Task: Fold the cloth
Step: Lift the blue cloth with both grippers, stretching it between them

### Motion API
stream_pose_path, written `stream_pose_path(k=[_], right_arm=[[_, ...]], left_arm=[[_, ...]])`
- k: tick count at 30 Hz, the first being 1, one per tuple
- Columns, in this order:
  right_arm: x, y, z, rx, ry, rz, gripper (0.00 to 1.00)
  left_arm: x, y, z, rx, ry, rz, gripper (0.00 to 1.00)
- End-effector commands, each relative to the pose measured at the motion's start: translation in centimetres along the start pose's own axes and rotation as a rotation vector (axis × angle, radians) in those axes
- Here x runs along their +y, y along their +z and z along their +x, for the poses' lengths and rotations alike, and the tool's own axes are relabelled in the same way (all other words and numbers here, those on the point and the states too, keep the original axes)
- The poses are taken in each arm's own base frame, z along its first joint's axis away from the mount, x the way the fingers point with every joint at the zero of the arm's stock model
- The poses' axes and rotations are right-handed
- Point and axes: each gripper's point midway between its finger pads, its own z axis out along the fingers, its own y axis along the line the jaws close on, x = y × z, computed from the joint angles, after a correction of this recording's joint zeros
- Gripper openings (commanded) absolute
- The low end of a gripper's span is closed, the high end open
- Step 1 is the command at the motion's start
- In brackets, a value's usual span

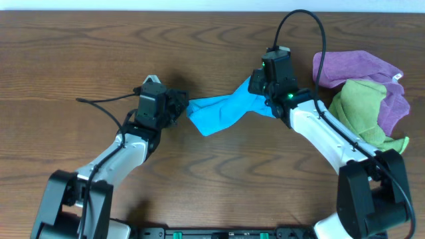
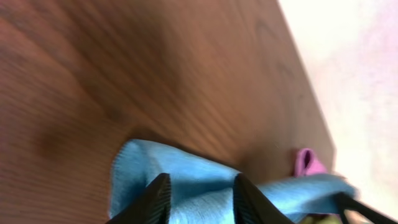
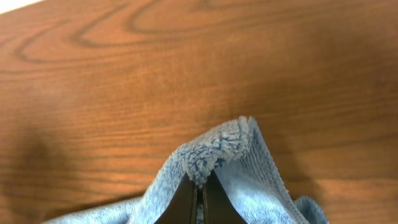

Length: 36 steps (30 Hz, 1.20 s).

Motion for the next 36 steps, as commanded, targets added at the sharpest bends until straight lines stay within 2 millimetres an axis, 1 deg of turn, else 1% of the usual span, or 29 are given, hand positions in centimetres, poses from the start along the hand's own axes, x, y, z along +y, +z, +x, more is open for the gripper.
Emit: stream_pose_path(k=[1, 2, 3, 6, 7, 8, 10, 13, 15, 21, 28, 30, 33, 35, 36], right_arm=[[-0.6, 0.0, -0.7, -0.031, -0.014, 0.034, 0.01], [-0.6, 0.0, -0.7, -0.031, -0.014, 0.033, 0.02], [-0.6, 0.0, -0.7, -0.03, -0.014, 0.034, 0.02], [-0.7, 0.0, -0.6, -0.027, -0.014, 0.036, 0.02], [-0.7, 0.0, -0.5, -0.025, -0.015, 0.037, 0.02], [-0.7, 0.0, -0.5, -0.022, -0.015, 0.039, 0.01], [-0.8, 0.0, -0.4, -0.02, -0.016, 0.039, 0.02], [-0.8, 0.0, -0.4, -0.02, -0.016, 0.039, 0.02], [-0.7, 0.0, -0.4, -0.02, -0.016, 0.039, 0.01], [-0.7, 0.1, -0.4, -0.019, -0.016, 0.039, 0.02], [-0.7, 0.1, -0.4, -0.019, -0.016, 0.039, 0.02], [-0.8, 0.1, -0.3, -0.016, -0.017, 0.04, 0.02], [-0.9, 0.0, -0.1, -0.006, -0.018, 0.045, 0.02], [-1.0, 0.0, 0.1, 0.001, -0.02, 0.05, 0.02], [-1.1, 0.0, 0.2, 0.005, -0.021, 0.053, 0.01]], left_arm=[[0.3, 0.6, -0.1, 0.003, 0.019, -0.014, 0.41], [0.1, 0.6, 0.1, 0.018, 0.032, -0.006, 0.43], [0.0, 0.6, 0.4, 0.033, 0.044, 0.003, 0.49], [-0.2, 0.5, 1.7, 0.106, 0.086, 0.027, 0.59], [0.0, 0.4, 2.3, 0.14, 0.083, 0.023, 0.61], [0.5, 0.2, 3.3, 0.193, 0.071, 0.011, 0.66], [1.1, -0.1, 4.7, 0.263, 0.041, -0.006, 0.72], [1.9, -0.4, 6.1, 0.317, 0.004, -0.047, 0.78], [2.1, -0.3, 6.8, 0.333, 0.006, -0.06, 0.8], [1.7, 0.3, 9.2, 0.376, 0.013, -0.058, 0.8], [1.8, 1.7, 12.2, 0.428, -0.015, -0.062, 0.8], [1.4, 2.1, 12.7, 0.439, -0.026, -0.043, 0.78], [0.1, 2.3, 13.1, 0.445, -0.036, 0.004, 0.7], [-1.2, 2.3, 13.2, 0.444, -0.04, 0.055, 0.59], [-1.8, 2.2, 13.2, 0.449, -0.046, 0.079, 0.51]])
